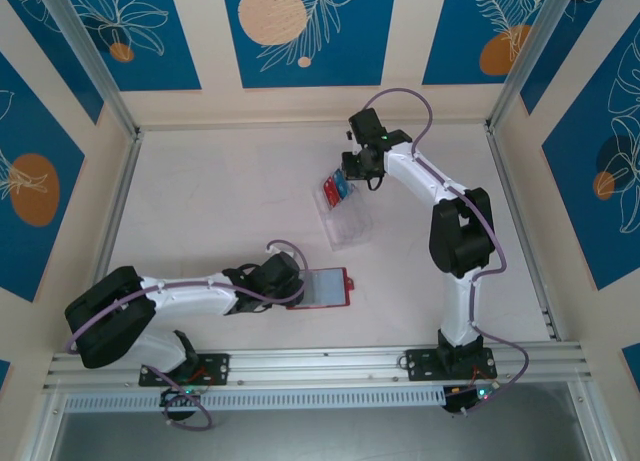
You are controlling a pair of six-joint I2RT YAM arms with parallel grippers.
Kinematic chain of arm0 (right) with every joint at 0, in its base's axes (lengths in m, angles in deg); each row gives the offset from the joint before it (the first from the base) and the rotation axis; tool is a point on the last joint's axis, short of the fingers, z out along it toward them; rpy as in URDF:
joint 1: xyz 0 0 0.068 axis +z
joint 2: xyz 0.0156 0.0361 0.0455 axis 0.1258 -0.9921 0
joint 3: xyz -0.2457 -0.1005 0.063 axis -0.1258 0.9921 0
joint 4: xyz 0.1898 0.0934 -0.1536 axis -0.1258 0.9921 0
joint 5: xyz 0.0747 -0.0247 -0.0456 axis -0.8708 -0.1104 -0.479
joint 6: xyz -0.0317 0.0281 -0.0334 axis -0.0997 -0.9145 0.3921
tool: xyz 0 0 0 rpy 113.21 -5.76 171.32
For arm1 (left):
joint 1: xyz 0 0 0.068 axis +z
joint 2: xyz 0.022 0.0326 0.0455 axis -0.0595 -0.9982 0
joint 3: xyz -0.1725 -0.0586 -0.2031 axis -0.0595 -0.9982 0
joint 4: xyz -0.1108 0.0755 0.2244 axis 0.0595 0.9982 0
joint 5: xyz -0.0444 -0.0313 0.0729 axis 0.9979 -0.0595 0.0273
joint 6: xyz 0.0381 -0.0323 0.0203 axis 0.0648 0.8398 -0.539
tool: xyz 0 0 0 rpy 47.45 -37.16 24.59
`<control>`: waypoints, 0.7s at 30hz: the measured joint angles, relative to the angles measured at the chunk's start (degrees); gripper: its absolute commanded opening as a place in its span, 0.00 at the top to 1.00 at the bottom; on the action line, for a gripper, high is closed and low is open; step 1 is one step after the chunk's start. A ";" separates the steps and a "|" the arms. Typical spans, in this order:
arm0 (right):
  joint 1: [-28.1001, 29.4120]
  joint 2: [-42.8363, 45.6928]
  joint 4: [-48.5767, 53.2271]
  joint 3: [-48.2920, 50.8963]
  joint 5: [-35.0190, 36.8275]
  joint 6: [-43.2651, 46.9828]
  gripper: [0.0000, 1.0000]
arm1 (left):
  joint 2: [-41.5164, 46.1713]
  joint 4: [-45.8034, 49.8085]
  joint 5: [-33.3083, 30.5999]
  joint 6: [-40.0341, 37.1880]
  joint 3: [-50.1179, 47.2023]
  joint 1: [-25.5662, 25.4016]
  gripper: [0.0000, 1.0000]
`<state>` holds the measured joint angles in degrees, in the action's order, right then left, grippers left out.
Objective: Put the credit cards into the card holder
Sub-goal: Pick up the credit card from the storage box.
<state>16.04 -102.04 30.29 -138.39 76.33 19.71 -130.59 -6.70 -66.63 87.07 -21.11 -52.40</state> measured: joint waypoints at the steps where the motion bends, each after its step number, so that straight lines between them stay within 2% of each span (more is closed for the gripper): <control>1: 0.00 0.00 0.00 0.00 -0.17 -0.02 0.84 | 0.00 0.00 0.00 0.00 0.00 0.00 0.56; 10: 0.02 -1.16 0.26 -1.01 -1.40 0.22 0.86 | 0.00 0.02 -0.02 0.00 0.00 -0.04 0.57; 21: 0.28 -1.60 0.42 -1.51 -1.97 1.18 1.00 | 0.00 0.02 -0.22 0.00 0.00 -0.11 0.57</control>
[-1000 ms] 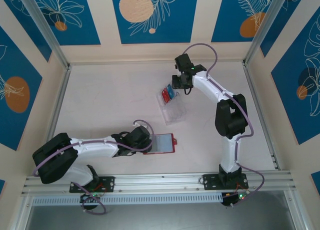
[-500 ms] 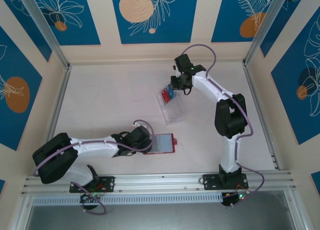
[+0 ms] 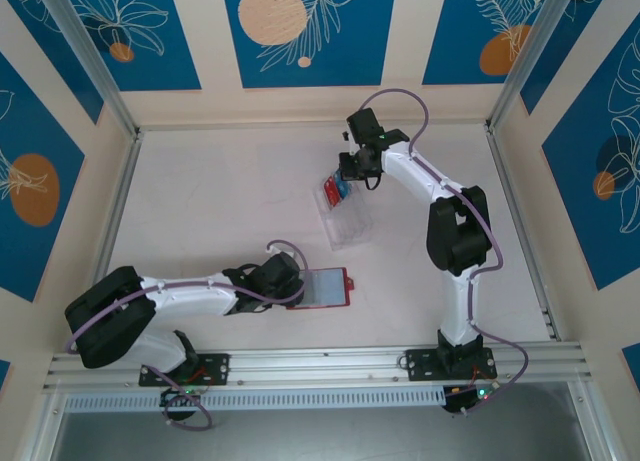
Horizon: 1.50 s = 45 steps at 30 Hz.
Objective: Put the credit cards into the card holder
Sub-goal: Pick up the credit card from the storage box, then insert the credit card into the card slot.
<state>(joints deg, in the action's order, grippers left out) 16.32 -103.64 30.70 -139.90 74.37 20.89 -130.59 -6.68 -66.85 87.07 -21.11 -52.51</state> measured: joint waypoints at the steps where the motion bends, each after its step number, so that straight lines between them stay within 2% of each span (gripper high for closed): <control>1: 0.00 0.00 0.00 0.00 0.00 0.07 1.00 | 0.00 0.00 0.02 0.00 0.00 0.00 0.57; 8: 0.63 3.82 1.05 0.04 1.44 0.11 1.00 | 0.09 0.00 0.02 -0.02 -0.02 0.00 0.57; 15: 2.71 17.79 -0.72 4.02 3.28 -0.61 1.00 | 1.22 0.57 0.35 -0.22 -0.33 -0.13 0.56; 21: 6.78 31.19 -5.22 18.16 3.72 -3.85 1.00 | 3.04 1.60 0.96 -1.11 -0.44 -0.15 0.55; 26: 13.18 39.67 -9.31 33.07 3.69 -7.54 1.00 | 4.52 2.45 0.94 -1.64 -0.44 -0.15 0.55; 31: 19.12 45.90 -14.51 43.98 2.78 -11.47 1.00 | 4.24 3.43 0.90 -1.73 -0.39 -0.15 0.56; 37: 21.86 49.79 -22.23 54.58 2.16 -16.33 1.00 | 2.08 3.74 0.90 -1.75 0.07 -0.15 0.58; 45: 22.64 49.03 -29.33 62.12 1.46 -21.42 1.00 | 1.07 3.87 0.33 -1.70 0.68 -0.50 0.63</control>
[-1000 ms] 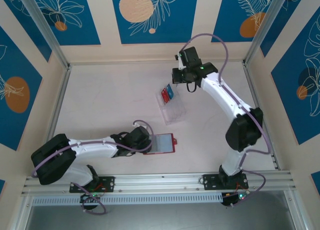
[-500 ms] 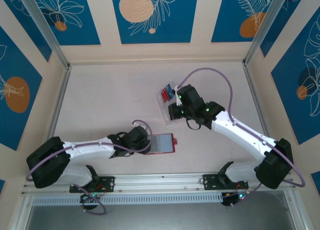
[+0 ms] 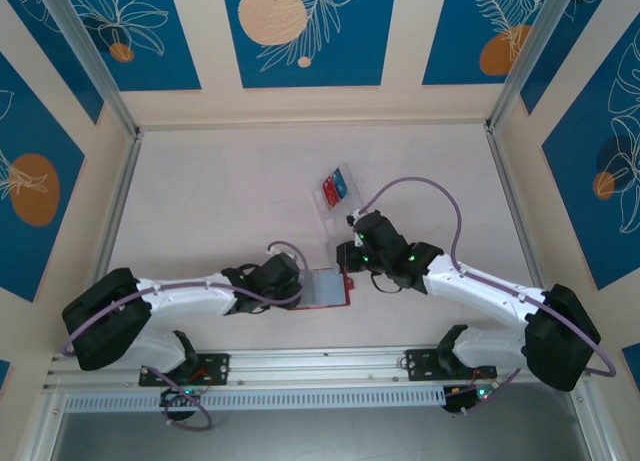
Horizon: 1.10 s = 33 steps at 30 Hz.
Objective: Put the credit cards into the card holder
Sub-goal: Insert the credit card into the card slot.
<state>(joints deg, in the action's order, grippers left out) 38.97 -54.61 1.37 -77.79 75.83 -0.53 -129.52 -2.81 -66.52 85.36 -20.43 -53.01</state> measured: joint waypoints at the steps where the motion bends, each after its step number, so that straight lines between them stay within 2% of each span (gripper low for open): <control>1: 0.42 -0.37 -1.53 0.76 -0.17 -0.52 1.00 | -0.02 -0.02 -0.11 0.02 0.00 -0.13 0.63; 7: 5.05 -1.46 -15.30 8.96 -0.57 -3.19 1.00 | -0.09 -0.09 -0.96 0.24 -0.02 -0.96 0.65; 13: 7.15 -4.35 -25.27 12.66 0.13 -5.33 1.00 | -0.11 -0.31 -1.62 0.63 -0.09 -1.64 0.66; 25: 7.48 -6.86 -37.44 19.45 5.16 -10.99 1.00 | -0.17 -0.66 -1.88 0.98 -0.20 -2.01 0.66; 33: 7.56 -9.53 -42.53 20.63 5.68 -13.64 1.00 | -0.39 -1.11 -1.88 1.55 -0.28 -2.21 0.66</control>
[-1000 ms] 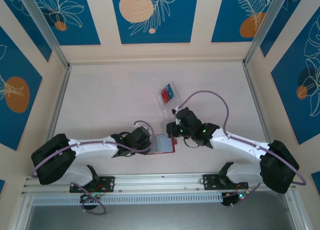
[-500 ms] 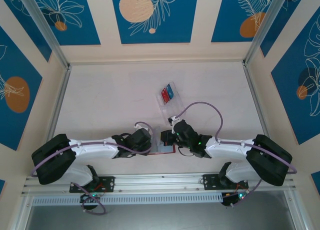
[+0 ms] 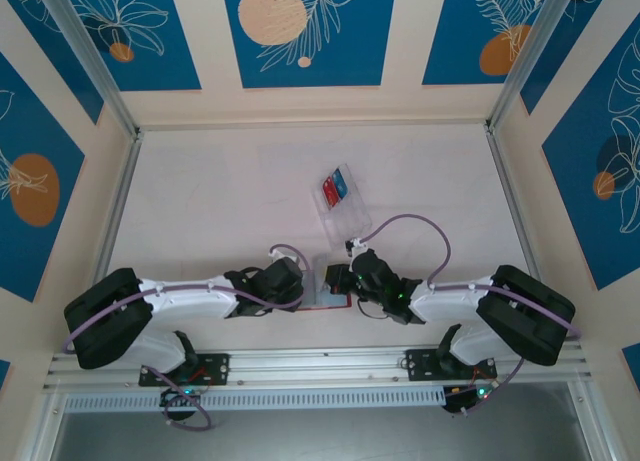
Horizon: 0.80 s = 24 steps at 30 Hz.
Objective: Put the credit cards into the card holder
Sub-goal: Insert the credit card into the card slot.
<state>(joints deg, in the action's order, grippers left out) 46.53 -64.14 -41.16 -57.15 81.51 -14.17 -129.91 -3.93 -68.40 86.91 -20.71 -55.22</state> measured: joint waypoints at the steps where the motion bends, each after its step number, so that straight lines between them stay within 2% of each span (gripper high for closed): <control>1: 0.04 -0.33 -0.52 0.00 0.00 -0.26 1.00 | 0.00 -0.07 -0.04 0.02 -0.04 -0.02 0.66; 24: 0.04 -3.08 -3.37 0.35 0.22 -2.03 1.00 | 0.00 -0.20 -0.28 0.15 -0.11 -0.17 0.66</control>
<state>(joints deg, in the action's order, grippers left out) 46.57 -67.22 -44.53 -56.80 81.73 -16.20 -129.91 -4.12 -68.68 87.07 -20.82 -55.39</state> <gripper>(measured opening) 0.066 0.337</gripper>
